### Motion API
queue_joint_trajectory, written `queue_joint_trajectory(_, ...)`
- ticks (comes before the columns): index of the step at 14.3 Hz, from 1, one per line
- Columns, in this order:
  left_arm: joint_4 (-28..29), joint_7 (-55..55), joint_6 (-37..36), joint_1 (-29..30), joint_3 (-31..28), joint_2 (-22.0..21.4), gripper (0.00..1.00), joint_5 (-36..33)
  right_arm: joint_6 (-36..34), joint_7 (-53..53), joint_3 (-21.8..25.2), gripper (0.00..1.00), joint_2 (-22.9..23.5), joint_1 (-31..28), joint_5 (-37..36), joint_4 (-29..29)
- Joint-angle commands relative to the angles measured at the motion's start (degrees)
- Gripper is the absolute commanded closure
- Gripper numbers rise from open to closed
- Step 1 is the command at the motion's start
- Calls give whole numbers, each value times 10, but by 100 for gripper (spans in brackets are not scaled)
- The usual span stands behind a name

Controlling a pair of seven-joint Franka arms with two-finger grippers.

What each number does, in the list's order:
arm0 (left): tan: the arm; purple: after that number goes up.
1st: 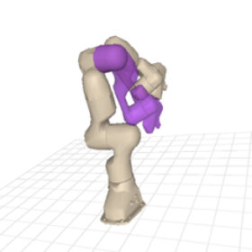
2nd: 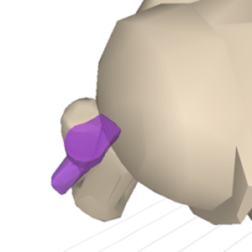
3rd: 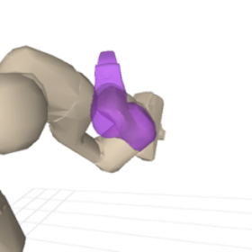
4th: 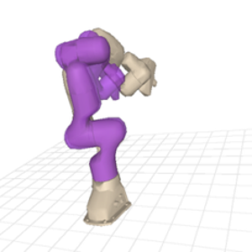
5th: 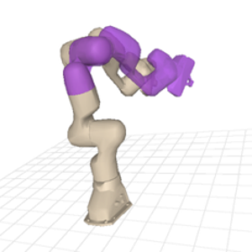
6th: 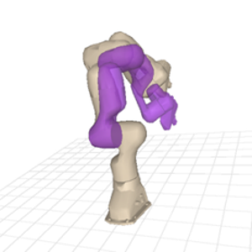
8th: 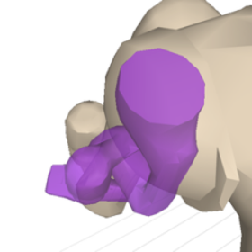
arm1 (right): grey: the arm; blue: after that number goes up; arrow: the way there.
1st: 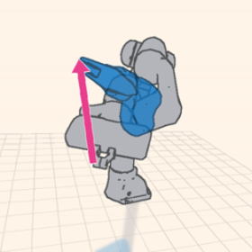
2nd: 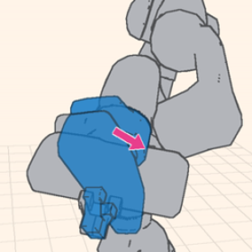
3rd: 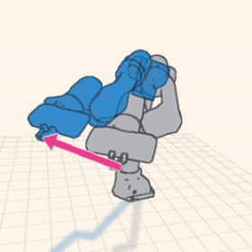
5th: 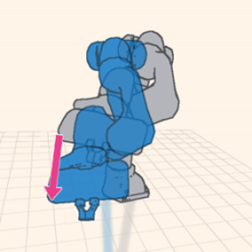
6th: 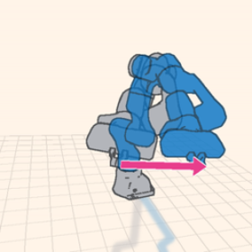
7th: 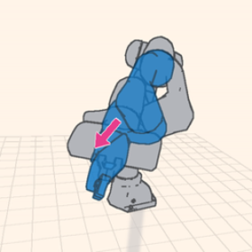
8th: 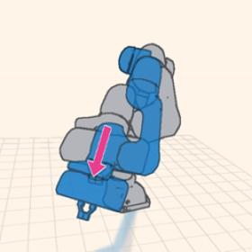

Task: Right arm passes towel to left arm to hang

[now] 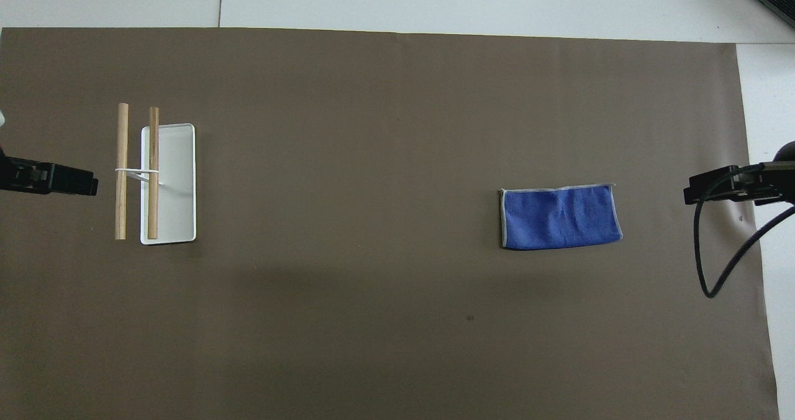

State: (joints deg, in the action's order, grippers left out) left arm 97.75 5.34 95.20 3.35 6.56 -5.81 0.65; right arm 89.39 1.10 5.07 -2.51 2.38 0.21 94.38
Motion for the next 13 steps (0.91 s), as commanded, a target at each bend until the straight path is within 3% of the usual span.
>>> queue_joint_trajectory(1,17,-2,7,0,-1,-16,0,-11,13,12,-2,0,-15,-8,15,19)
queue_joint_trajectory(13,17,-1,7,1,-1,-16,0,-11,12,14,-2,0,-20,-6,13,28)
